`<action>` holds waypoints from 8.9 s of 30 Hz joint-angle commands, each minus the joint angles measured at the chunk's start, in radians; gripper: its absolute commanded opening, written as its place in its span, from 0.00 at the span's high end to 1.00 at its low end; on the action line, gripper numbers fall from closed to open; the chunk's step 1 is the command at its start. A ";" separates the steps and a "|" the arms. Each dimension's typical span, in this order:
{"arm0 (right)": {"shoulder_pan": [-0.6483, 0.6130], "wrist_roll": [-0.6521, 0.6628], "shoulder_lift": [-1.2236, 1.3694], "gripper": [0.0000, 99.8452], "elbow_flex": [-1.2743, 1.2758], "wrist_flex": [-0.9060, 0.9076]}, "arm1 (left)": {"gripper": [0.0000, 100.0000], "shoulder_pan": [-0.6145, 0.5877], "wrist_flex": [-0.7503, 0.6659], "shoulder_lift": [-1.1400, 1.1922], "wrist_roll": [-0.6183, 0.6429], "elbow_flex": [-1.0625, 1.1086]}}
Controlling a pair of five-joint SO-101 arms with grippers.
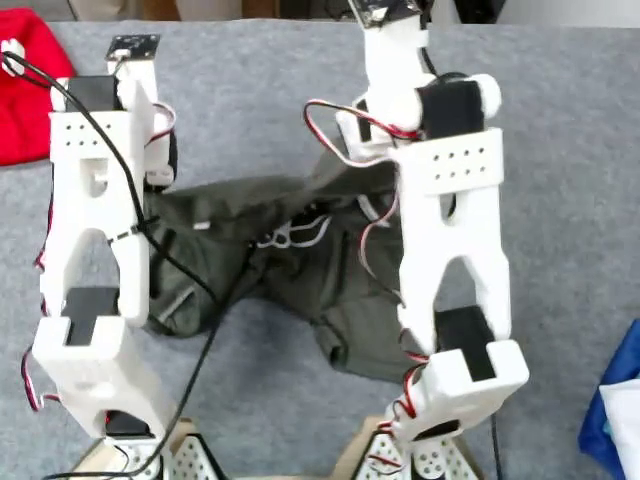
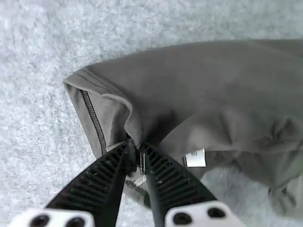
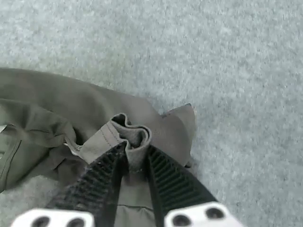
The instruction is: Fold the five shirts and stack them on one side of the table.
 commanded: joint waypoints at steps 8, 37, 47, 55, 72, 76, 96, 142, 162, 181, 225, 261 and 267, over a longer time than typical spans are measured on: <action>0.038 0.043 -0.352 1.00 0.443 0.025 | 0.98 0.055 0.009 -0.361 -0.120 0.486; 0.147 0.121 -1.047 0.99 1.466 -0.124 | 0.98 -0.121 -0.020 -0.490 -0.344 0.806; 0.213 0.285 -1.053 0.76 1.449 -0.118 | 0.85 -0.106 -0.021 -0.490 -0.430 0.807; 0.211 0.281 -1.027 0.75 1.253 -0.192 | 0.83 -0.133 -0.021 -0.484 -0.393 0.638; 0.051 0.029 -0.188 0.98 0.952 -0.582 | 0.98 0.120 -0.347 -0.105 0.052 0.568; 0.074 0.032 0.013 0.98 0.914 -0.672 | 0.98 0.109 -0.393 0.050 0.051 0.557; 0.340 0.155 0.438 0.98 0.427 -0.542 | 0.98 -0.081 -0.141 0.417 -0.028 -0.046; 0.079 0.859 -0.476 0.85 1.382 -0.308 | 0.98 -0.029 -0.330 -1.024 -0.316 1.324; 0.005 0.824 -0.483 0.99 1.552 -0.658 | 0.98 -0.126 -0.330 -1.125 -0.330 1.424; -0.082 0.764 -0.486 0.99 1.314 -0.084 | 0.98 -0.155 -0.328 -1.125 -0.361 1.422; -0.105 0.839 -0.690 0.81 1.735 -0.516 | 0.98 -0.153 -0.238 -1.125 -0.361 1.376; -0.372 0.738 -0.699 0.74 1.635 -0.338 | 0.98 -0.153 -0.218 -1.125 -0.361 1.367; -0.217 0.738 -0.693 0.80 1.438 -0.338 | 0.98 -0.155 -0.287 -1.118 -0.298 1.353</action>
